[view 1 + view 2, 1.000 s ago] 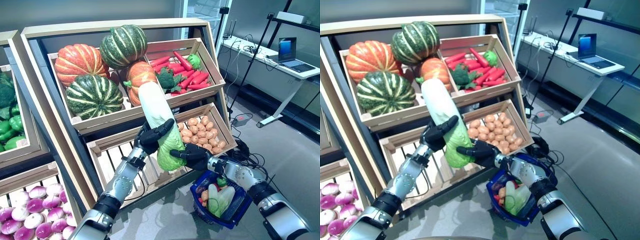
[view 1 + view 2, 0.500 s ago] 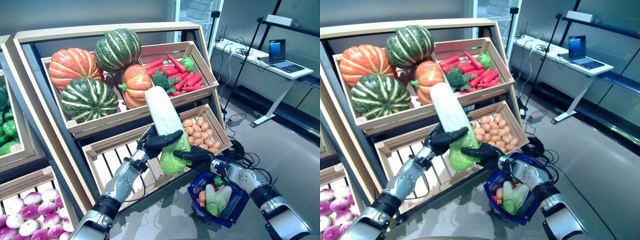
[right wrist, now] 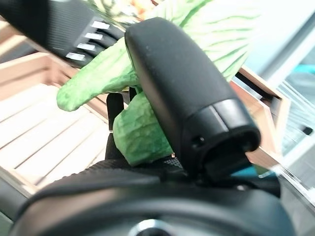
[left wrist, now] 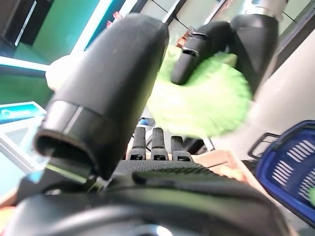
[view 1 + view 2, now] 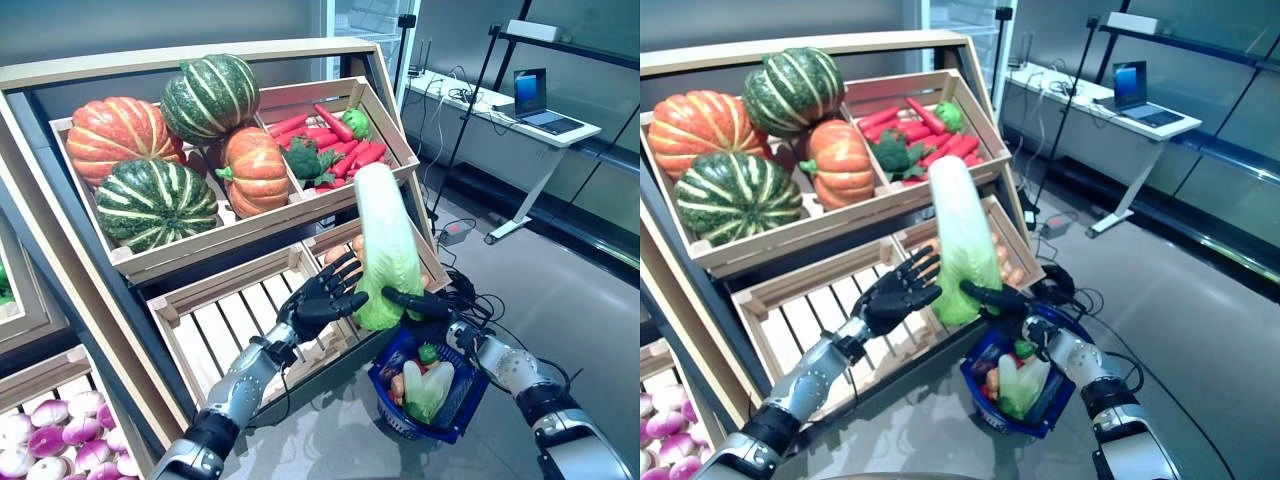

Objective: Put vegetables into the basket

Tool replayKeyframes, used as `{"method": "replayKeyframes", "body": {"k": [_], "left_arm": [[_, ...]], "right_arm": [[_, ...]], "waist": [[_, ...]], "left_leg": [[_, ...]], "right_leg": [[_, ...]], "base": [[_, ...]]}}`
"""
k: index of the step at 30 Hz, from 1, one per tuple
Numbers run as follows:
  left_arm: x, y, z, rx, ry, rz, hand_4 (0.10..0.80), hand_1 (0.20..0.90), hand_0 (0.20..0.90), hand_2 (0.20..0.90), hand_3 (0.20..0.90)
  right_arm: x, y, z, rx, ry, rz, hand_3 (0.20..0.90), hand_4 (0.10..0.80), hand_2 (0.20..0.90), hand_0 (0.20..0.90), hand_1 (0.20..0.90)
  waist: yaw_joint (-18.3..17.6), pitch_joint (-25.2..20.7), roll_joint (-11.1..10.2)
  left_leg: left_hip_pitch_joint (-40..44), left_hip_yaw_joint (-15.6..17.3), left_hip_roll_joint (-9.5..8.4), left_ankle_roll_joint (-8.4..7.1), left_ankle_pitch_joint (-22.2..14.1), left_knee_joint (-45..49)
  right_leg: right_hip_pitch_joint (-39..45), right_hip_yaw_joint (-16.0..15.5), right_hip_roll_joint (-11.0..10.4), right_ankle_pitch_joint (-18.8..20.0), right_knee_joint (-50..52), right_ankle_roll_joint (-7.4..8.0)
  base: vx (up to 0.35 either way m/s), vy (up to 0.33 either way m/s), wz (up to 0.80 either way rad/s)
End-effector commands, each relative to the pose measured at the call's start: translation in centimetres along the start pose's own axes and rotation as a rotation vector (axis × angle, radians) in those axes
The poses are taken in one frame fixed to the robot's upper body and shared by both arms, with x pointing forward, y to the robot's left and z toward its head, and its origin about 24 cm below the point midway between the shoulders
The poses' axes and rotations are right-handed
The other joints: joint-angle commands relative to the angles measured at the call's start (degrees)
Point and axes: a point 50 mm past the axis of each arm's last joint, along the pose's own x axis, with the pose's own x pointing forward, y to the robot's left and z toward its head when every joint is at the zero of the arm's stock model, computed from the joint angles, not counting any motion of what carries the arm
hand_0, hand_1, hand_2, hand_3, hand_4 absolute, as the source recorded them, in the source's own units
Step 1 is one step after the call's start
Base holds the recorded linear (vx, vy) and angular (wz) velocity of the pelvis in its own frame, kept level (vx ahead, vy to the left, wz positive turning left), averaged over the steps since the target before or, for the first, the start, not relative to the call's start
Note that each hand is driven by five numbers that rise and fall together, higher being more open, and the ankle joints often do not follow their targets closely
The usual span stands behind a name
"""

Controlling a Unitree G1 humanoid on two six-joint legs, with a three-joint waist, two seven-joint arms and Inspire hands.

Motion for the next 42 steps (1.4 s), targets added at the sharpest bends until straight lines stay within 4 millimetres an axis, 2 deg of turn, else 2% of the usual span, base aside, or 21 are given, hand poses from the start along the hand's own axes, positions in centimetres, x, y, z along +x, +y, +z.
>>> {"method": "replayKeyframes", "body": {"k": [1, 6, 7, 13, 14, 16, 18, 20, 22, 25, 29, 34, 35, 37, 42], "left_arm": [[2.1, -0.6, 4.7, 0.046, -0.201, -0.021, 0.8, 0.9, 0.9, 0.9, 0.9], [1.5, 0.9, 5.4, 0.07, -0.241, 0.078, 0.8, 0.9, 0.9, 0.9, 0.9], [1.2, 1.6, 5.7, 0.085, -0.25, 0.114, 0.8, 0.9, 0.9, 0.9, 0.9], [0.5, 2.7, 6.5, 0.149, -0.286, 0.222, 0.8, 0.9, 0.9, 0.9, 0.9], [0.7, 2.7, 7.4, 0.21, -0.323, 0.262, 0.8, 0.9, 0.9, 0.9, 0.9], [1.3, 2.3, 8.8, 0.254, -0.376, 0.27, 0.8, 0.9, 0.9, 0.9, 0.9], [2.3, 1.3, 11.9, 0.3, -0.48, 0.25, 0.8, 0.9, 0.9, 0.9, 0.9], [2.9, 0.5, 13.4, 0.304, -0.528, 0.229, 0.8, 0.9, 0.9, 0.9, 0.9], [3.4, -0.7, 15.1, 0.298, -0.599, 0.188, 0.8, 0.9, 0.9, 0.9, 0.9], [3.5, -1.1, 15.9, 0.288, -0.63, 0.182, 0.8, 0.9, 0.9, 0.9, 0.9], [3.3, -1.6, 16.9, 0.272, -0.672, 0.163, 0.8, 0.9, 0.9, 0.9, 0.9], [3.0, -2.0, 17.5, 0.239, -0.712, 0.125, 0.8, 0.9, 0.9, 0.9, 0.9], [3.0, -2.2, 17.6, 0.237, -0.715, 0.118, 0.8, 0.9, 0.9, 0.9, 0.9], [3.1, -2.8, 17.6, 0.213, -0.727, 0.091, 0.8, 0.9, 0.9, 0.9, 0.9], [3.2, -3.7, 18.2, 0.169, -0.761, 0.043, 0.8, 0.9, 0.9, 0.9, 0.9]], "right_arm": [[-0.3, 2.4, 6.8, -0.017, -0.274, 0.116, 0.3, 0.4, 0.3, 0.3, 0.3], [-1.9, 0.3, 7.6, -0.005, -0.318, 0.008, 0.3, 0.4, 0.3, 0.3, 0.3], [-2.7, -0.8, 7.9, 0.005, -0.346, -0.049, 0.3, 0.4, 0.3, 0.3, 0.3], [-4.5, -3.8, 7.9, 0.047, -0.406, -0.259, 0.3, 0.4, 0.3, 0.3, 0.3], [-4.4, -4.2, 8.0, 0.073, -0.432, -0.311, 0.3, 0.4, 0.3, 0.3, 0.3], [-3.9, -3.9, 8.8, 0.089, -0.478, -0.35, 0.3, 0.4, 0.3, 0.3, 0.3], [-3.5, -3.0, 10.9, 0.102, -0.563, -0.374, 0.3, 0.4, 0.3, 0.3, 0.3], [-3.5, -2.5, 12.2, 0.108, -0.61, -0.39, 0.3, 0.4, 0.3, 0.3, 0.3], [-3.4, -1.0, 14.6, 0.147, -0.712, -0.367, 0.3, 0.4, 0.3, 0.3, 0.3], [-3.1, 0.0, 15.6, 0.167, -0.759, -0.35, 0.3, 0.4, 0.3, 0.3, 0.3], [-3.4, 1.0, 17.2, 0.209, -0.816, -0.331, 0.3, 0.4, 0.3, 0.3, 0.3], [-4.2, 1.2, 18.5, 0.228, -0.856, -0.338, 0.3, 0.4, 0.3, 0.3, 0.3], [-4.3, 1.3, 18.6, 0.228, -0.858, -0.338, 0.3, 0.4, 0.3, 0.3, 0.3], [-4.4, 1.5, 19.1, 0.237, -0.868, -0.331, 0.3, 0.4, 0.3, 0.3, 0.3], [-4.7, 2.9, 20.7, 0.282, -0.907, -0.301, 0.3, 0.4, 0.3, 0.3, 0.3]], "waist": [[0.0, -0.1, 0.0], [-0.2, 0.4, -0.2], [-0.2, 0.6, -0.2], [0.1, 2.0, 0.0], [0.4, 3.2, 0.2], [0.8, 5.8, 0.6], [1.2, 11.3, 1.5], [1.3, 14.1, 2.2], [1.5, 18.8, 3.4], [1.7, 21.0, 4.0], [2.4, 23.9, 4.7], [2.7, 25.6, 5.5], [2.7, 25.6, 5.5], [2.9, 25.6, 5.9], [2.9, 25.6, 6.6]], "left_leg": [[0.4, -0.5, 0.34, 0.73, -2.7, 0.1], [0.4, -0.5, 0.25, 0.81, -2.7, 0.1], [0.4, -0.4, 0.3, 0.81, -2.6, 0.1], [0.1, -0.6, 0.27, 0.75, -2.6, 0.5], [-1.3, -1.0, 0.26, 0.6, -2.5, 1.4], [-4.3, -1.6, 0.3, 0.37, -2.6, 3.6], [-9.8, -3.1, 0.28, 0.04, -2.6, 7.4], [-13.4, -4.0, 0.16, -0.03, -2.8, 10.1], [-20.5, -5.4, -0.08, -0.35, -3.6, 16.7], [-25.7, -6.6, -0.16, -0.57, -5.6, 22.8], [-33.7, -8.0, 0.0, -0.04, -9.5, 32.8], [-40.0, -9.0, 0.17, 0.95, -13.2, 40.2], [-40.3, -9.5, 0.07, 0.59, -14.7, 41.2], [-43.2, -9.5, 0.2, 0.87, -16.1, 44.1], [-50.2, -9.9, 0.59, 1.61, -20.1, 52.0]], "right_leg": [[-0.4, -2.3, -0.7, 0.9, 2.3, -2.92], [-0.6, -2.0, -0.6, 0.7, 2.7, -2.98], [-0.8, -2.0, -0.6, 0.5, 3.1, -2.98], [-1.6, -1.7, -0.7, -0.2, 4.2, -3.12], [-3.1, -1.4, -0.8, -0.7, 5.5, -3.23], [-5.7, -1.4, -1.2, -1.1, 7.2, -3.52], [-10.4, -1.5, -1.7, -1.7, 10.7, -4.08], [-13.4, -1.8, -2.1, -2.2, 13.0, -4.5], [-20.0, -1.7, -3.3, -2.7, 19.1, -5.08], [-25.0, -1.2, -4.4, -4.7, 25.5, -5.46], [-33.1, -0.8, -7.7, -8.4, 36.8, -5.96], [-40.1, 0.7, -10.3, -11.8, 46.0, -6.25], [-40.5, 1.4, -10.3, -13.0, 47.1, -5.71], [-43.7, 1.8, -11.2, -14.0, 50.1, -5.68], [-51.3, 3.4, -11.7, -16.6, 57.3, -6.34]], "base": [[0.0, 0.0, 0.0], [0.052, -0.023, -0.02], [0.088, -0.033, -0.05], [0.055, -0.025, -0.02], [-0.114, -0.032, 0.01], [-0.251, -0.047, -0.03], [-0.412, -0.027, 0.05], [-0.305, 0.007, 0.11], [-0.345, 0.019, 0.18], [-0.169, 0.016, 0.11], [-0.12, 0.002, 0.08], [-0.048, -0.006, 0.15], [-0.017, -0.029, 0.1], [-0.038, -0.028, 0.04], [-0.071, -0.02, 0.06]]}}
